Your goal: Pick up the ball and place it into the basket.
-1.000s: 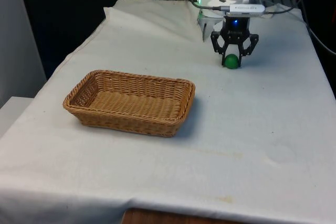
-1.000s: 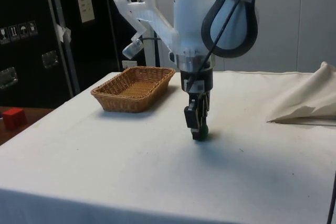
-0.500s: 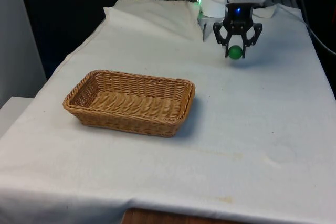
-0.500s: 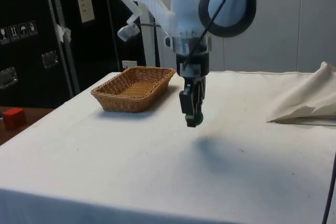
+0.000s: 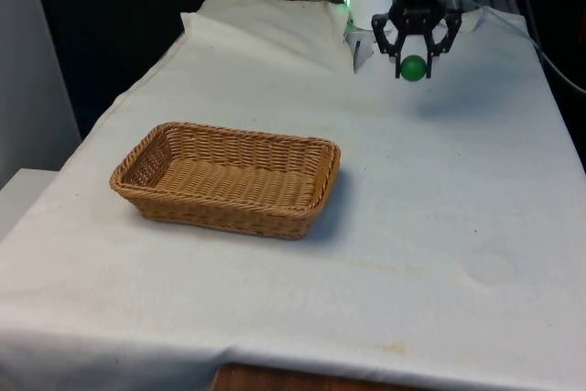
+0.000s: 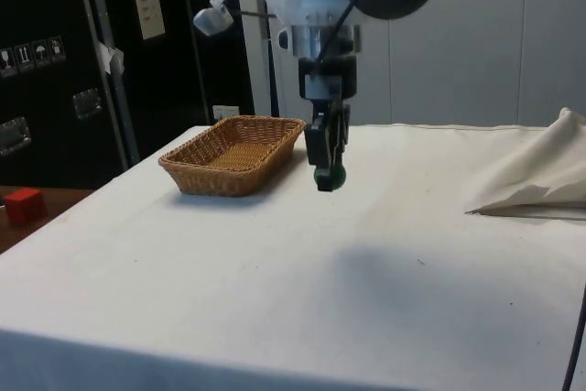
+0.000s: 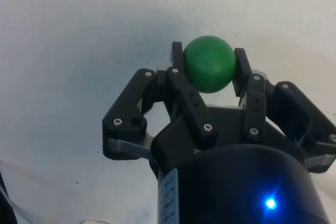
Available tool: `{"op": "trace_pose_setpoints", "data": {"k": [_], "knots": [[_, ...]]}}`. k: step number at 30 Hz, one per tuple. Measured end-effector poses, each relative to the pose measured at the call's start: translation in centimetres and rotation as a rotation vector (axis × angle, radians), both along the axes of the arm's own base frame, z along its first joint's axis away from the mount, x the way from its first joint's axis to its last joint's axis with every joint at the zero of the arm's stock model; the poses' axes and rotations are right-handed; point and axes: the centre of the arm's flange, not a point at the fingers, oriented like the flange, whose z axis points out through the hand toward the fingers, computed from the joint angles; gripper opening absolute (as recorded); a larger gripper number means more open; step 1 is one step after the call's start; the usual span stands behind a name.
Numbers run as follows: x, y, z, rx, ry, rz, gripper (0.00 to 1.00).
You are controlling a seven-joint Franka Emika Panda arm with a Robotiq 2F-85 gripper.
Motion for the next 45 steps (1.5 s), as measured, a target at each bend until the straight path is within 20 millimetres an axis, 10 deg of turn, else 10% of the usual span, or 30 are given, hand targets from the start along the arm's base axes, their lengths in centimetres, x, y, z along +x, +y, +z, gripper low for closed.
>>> {"op": "trace_pose_setpoints", "data": {"k": [25, 45], "knots": [[6.0, -4.4, 7.3, 0.004, 0.0, 0.012, 0.0], [11.2, -8.7, 8.5, -0.047, 0.006, 0.005, 0.0]]}}
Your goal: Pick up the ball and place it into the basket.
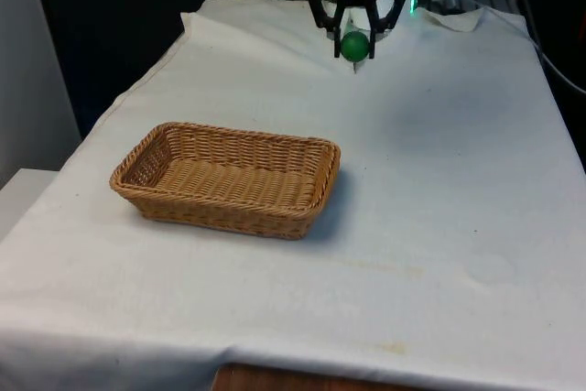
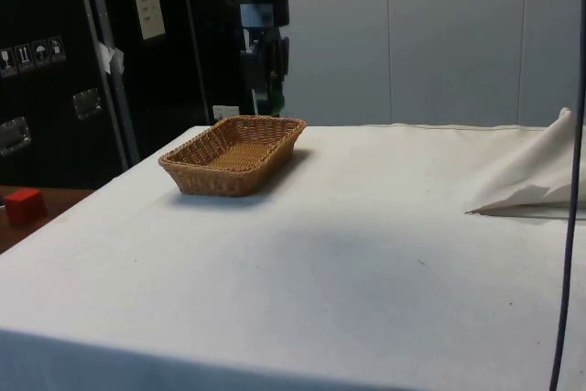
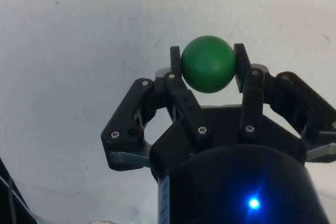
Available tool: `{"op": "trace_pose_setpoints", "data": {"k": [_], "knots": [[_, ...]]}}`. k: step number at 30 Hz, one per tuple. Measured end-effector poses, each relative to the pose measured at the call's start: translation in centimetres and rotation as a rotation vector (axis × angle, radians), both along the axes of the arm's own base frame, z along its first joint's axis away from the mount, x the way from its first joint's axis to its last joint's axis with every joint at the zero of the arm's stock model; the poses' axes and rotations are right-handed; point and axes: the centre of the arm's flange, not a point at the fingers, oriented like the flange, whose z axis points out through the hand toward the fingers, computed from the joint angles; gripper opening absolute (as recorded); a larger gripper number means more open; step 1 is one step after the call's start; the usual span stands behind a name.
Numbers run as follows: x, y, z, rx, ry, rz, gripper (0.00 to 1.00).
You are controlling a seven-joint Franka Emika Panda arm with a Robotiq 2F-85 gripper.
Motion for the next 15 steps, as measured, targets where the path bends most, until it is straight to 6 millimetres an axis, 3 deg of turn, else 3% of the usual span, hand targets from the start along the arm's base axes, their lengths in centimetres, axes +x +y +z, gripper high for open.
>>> {"op": "trace_pose_setpoints", "data": {"k": [15], "knots": [[4.0, -3.1, -1.4, -0.034, -0.007, -0.007, 0.0]]}}
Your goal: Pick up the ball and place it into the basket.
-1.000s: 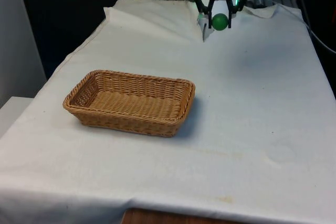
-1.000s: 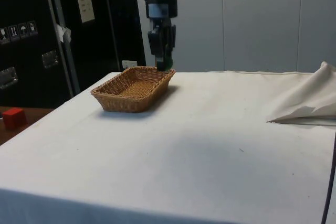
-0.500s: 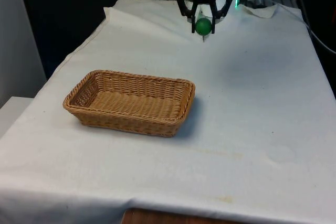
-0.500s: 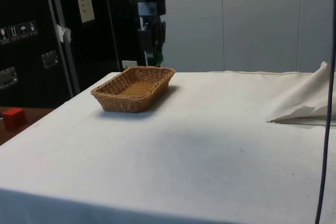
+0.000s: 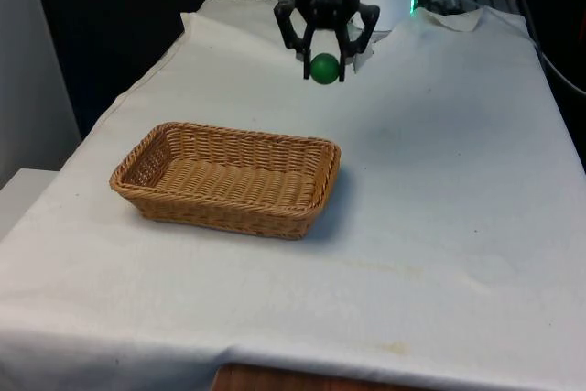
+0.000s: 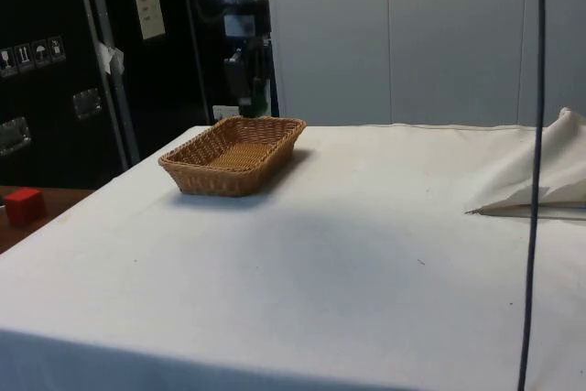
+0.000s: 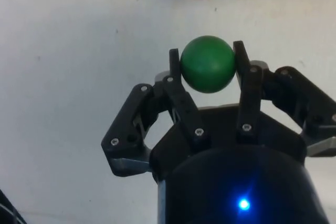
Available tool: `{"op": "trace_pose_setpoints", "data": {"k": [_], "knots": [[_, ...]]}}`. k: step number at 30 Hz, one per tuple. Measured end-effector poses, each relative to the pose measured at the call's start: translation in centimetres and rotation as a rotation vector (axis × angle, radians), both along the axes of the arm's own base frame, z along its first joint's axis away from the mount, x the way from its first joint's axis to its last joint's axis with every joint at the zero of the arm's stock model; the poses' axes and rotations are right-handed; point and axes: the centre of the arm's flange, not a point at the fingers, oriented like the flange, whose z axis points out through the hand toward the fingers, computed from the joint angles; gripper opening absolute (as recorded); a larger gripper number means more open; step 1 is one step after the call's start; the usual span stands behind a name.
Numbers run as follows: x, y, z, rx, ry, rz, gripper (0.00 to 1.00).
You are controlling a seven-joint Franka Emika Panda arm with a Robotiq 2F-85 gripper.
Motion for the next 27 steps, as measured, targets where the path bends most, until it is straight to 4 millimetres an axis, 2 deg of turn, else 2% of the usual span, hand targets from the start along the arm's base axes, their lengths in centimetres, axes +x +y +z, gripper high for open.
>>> {"op": "trace_pose_setpoints", "data": {"k": [2, 5, 12, 19, 24, 27], "knots": [[1.0, -0.5, -0.6, -0.004, 0.0, -0.001, 0.0], [1.3, -0.6, -0.8, -0.005, -0.001, -0.002, 0.0], [4.3, -1.2, -3.5, -0.014, -0.001, -0.005, 0.0], [6.3, -1.6, -5.5, -0.023, -0.004, -0.007, 0.0], [7.5, -2.6, -7.3, -0.024, -0.005, -0.01, 0.0], [7.9, -4.1, -8.7, -0.016, -0.01, -0.012, 0.0]]}}
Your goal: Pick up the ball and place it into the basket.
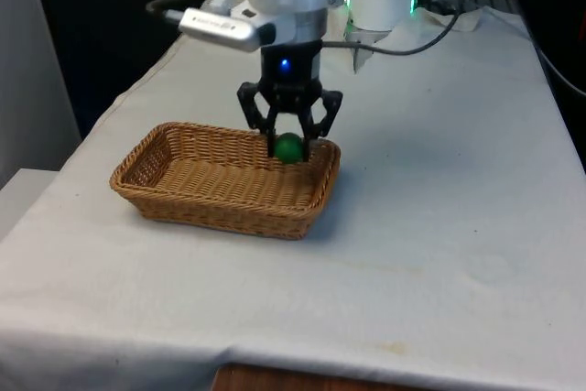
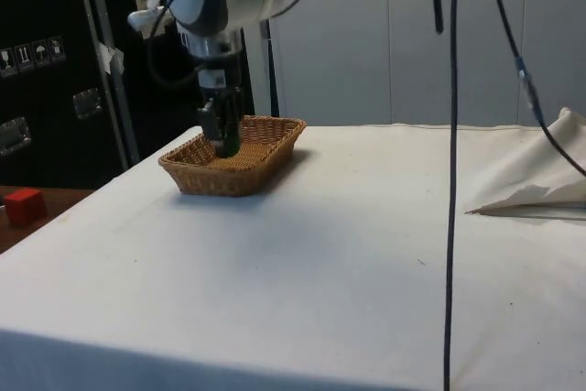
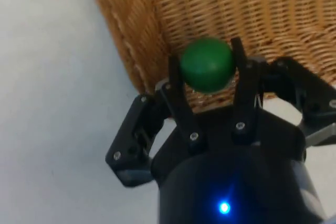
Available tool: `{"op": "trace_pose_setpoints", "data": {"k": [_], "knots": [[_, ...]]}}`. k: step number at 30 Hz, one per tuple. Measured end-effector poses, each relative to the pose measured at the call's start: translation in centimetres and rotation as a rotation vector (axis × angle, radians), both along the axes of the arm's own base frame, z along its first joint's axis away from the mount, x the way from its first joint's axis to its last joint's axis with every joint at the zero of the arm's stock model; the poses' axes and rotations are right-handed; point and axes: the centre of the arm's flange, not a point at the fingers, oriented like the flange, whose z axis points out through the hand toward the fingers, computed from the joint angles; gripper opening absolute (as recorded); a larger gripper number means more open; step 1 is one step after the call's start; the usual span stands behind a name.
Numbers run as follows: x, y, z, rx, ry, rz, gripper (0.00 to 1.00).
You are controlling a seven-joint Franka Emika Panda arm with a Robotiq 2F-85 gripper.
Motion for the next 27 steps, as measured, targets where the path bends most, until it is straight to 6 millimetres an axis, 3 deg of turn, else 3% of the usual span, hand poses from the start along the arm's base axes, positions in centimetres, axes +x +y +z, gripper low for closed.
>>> {"op": "trace_pose_setpoints", "data": {"k": [7, 19, 24, 27], "knots": [[0.7, -1.2, -1.4, 0.012, -0.01, -0.002, 0.0], [1.4, -0.8, -2.9, 0.01, -0.008, 0.003, 0.0], [1.4, -0.8, -2.8, 0.01, -0.009, 0.004, 0.38], [1.5, -0.8, -2.8, 0.01, -0.01, 0.004, 0.68]]}}
